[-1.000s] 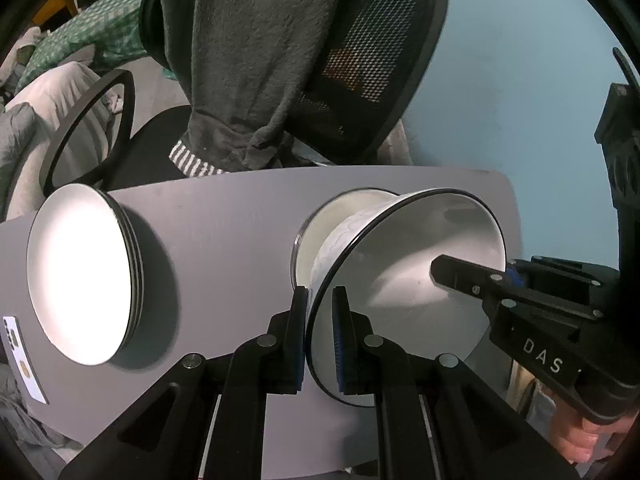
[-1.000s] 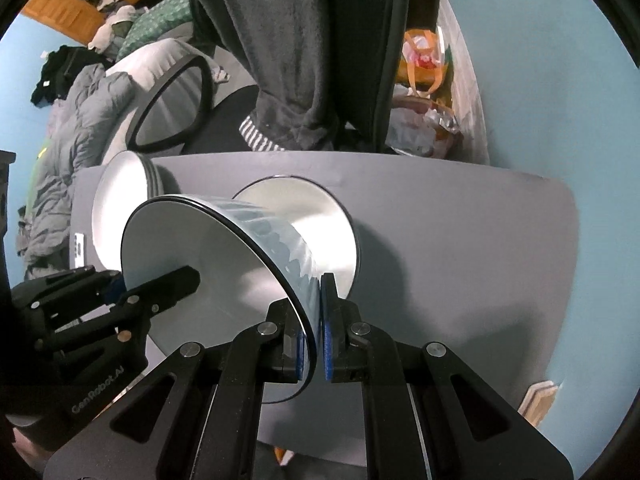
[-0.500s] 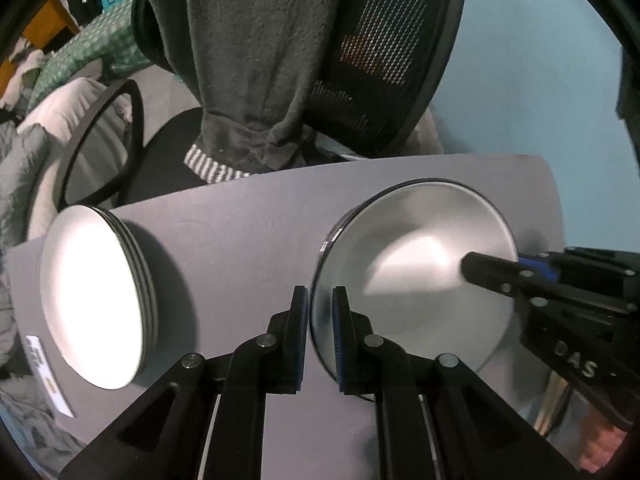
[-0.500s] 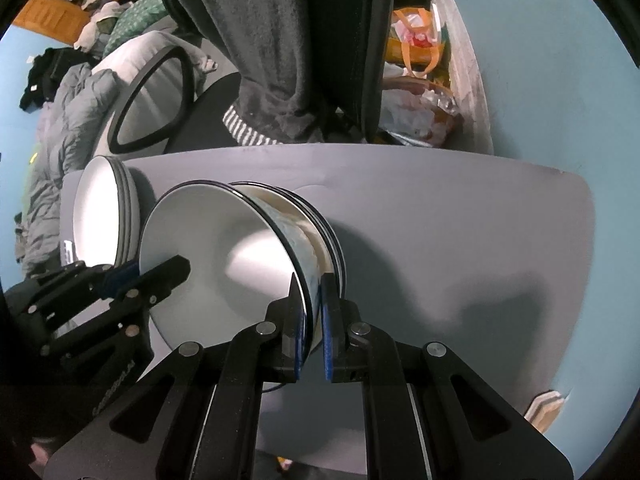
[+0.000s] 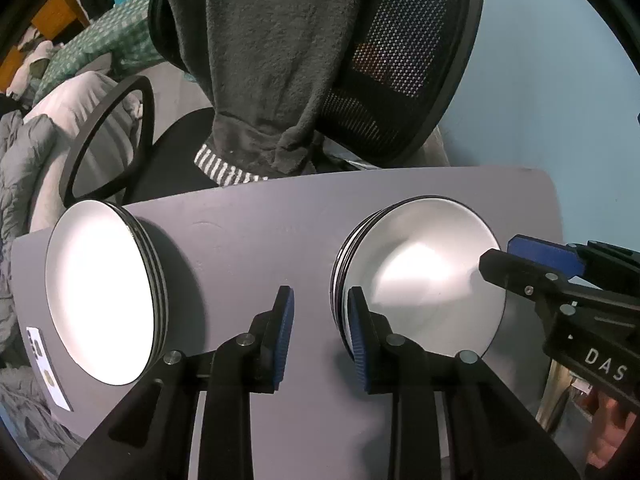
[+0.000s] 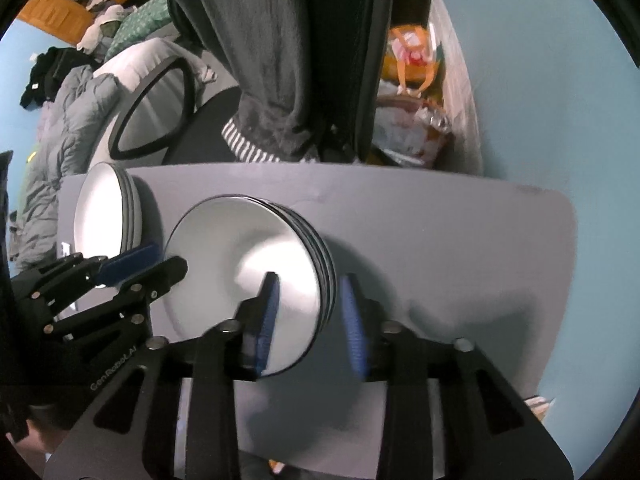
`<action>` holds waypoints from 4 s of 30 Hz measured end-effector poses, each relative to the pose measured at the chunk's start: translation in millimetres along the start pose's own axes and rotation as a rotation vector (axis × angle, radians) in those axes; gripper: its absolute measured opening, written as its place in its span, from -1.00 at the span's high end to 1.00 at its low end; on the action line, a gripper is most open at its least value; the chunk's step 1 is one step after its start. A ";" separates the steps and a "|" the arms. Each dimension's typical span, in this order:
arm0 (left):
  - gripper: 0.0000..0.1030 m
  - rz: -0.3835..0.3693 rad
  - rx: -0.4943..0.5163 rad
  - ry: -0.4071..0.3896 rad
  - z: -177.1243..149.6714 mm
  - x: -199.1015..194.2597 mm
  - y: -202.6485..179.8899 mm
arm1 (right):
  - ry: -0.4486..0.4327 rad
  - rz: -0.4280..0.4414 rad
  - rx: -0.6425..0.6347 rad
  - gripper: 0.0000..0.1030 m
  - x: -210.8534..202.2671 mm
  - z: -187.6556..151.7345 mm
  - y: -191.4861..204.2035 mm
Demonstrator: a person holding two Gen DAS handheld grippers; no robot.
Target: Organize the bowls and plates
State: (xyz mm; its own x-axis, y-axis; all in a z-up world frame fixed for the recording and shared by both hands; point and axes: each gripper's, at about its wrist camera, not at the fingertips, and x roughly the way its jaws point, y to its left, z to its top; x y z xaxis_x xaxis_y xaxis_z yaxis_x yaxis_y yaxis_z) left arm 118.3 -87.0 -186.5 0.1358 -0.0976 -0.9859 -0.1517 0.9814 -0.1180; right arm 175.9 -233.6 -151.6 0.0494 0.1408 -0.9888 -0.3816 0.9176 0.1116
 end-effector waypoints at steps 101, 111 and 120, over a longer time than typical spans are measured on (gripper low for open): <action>0.55 -0.248 -0.227 0.149 -120.6 25.4 152.3 | 0.263 0.106 -0.180 0.54 100.8 -66.1 125.9; 0.55 -0.253 -0.237 0.149 -141.7 27.2 184.8 | 0.278 0.106 -0.179 0.53 107.9 -80.3 155.0; 0.55 -0.257 -0.235 0.157 -150.0 31.1 206.6 | 0.285 0.112 -0.161 0.53 111.4 -90.1 176.7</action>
State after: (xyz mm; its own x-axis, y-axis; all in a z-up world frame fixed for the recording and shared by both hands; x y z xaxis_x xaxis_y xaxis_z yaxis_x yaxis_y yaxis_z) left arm -55.6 87.9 -259.4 0.0495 -0.3775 -0.9247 -0.3550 0.8587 -0.3696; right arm 30.8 -89.3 -251.0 -0.2521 0.1075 -0.9617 -0.5116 0.8288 0.2267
